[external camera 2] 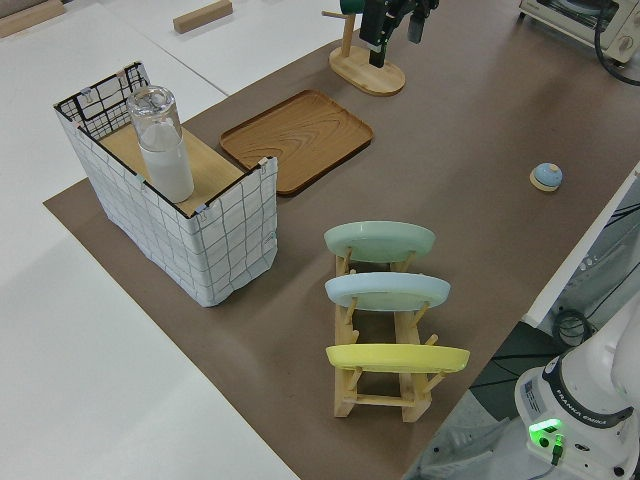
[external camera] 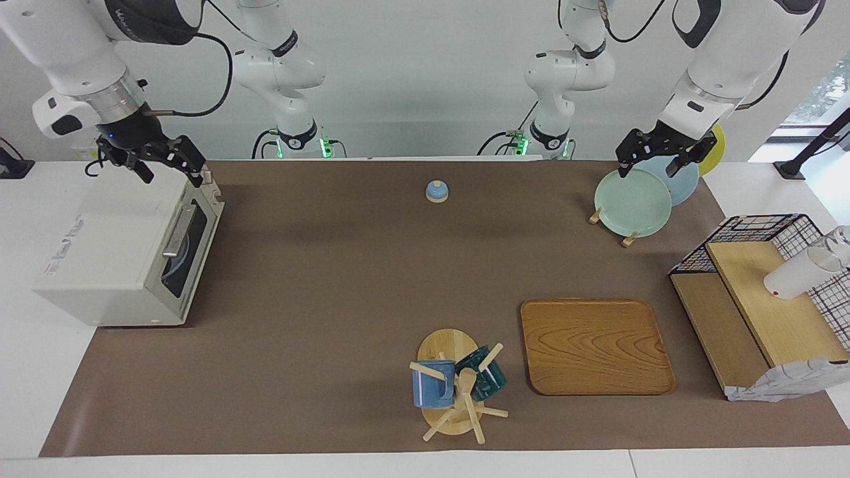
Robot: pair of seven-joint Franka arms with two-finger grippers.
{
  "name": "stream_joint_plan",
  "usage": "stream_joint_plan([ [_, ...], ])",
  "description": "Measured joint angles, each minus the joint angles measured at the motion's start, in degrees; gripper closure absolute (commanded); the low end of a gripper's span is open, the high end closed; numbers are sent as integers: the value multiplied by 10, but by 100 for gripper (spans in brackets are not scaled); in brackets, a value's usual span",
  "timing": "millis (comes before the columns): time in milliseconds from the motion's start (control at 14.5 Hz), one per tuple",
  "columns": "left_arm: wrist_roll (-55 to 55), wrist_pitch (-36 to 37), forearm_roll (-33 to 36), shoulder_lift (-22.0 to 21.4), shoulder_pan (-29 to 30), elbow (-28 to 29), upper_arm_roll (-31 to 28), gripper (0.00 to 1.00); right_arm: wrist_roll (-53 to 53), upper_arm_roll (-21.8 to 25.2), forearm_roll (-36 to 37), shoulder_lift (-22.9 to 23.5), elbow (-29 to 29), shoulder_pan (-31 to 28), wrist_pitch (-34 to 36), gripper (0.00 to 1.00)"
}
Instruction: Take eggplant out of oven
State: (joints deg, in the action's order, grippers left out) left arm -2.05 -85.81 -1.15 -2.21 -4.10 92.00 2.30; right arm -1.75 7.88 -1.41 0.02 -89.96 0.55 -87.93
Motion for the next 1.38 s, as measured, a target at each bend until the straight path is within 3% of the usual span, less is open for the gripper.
stream_joint_plan([
  [413, 0, 0, 0, 0, 0, 0, 0, 0, 0, 0, 0, 0, -1, 0, 0, 0],
  [482, 0, 0, 0, 0, 0, 0, 0, 0, 0, 0, 0, 0, -2, 0, 0, 7],
  [550, 0, 0, 0, 0, 0, 0, 0, 0, 0, -1, 0, 0, -3, 0, 0, 58],
  [619, 0, 0, 0, 0, 0, 0, 0, 0, 0, -2, 0, 0, -6, 1, -2, 83],
  [688, 0, 0, 0, 0, 0, 0, 0, 0, 0, -4, 0, -2, -15, 2, -15, 100],
  [1032, 0, 0, 0, 0, 0, 0, 0, 0, 15, -3, 2, -39, -177, 1, -176, 100],
  [1376, 0, 0, 0, 0, 0, 0, 0, 0, 7, 0, 52, -40, -230, -18, -196, 100],
])
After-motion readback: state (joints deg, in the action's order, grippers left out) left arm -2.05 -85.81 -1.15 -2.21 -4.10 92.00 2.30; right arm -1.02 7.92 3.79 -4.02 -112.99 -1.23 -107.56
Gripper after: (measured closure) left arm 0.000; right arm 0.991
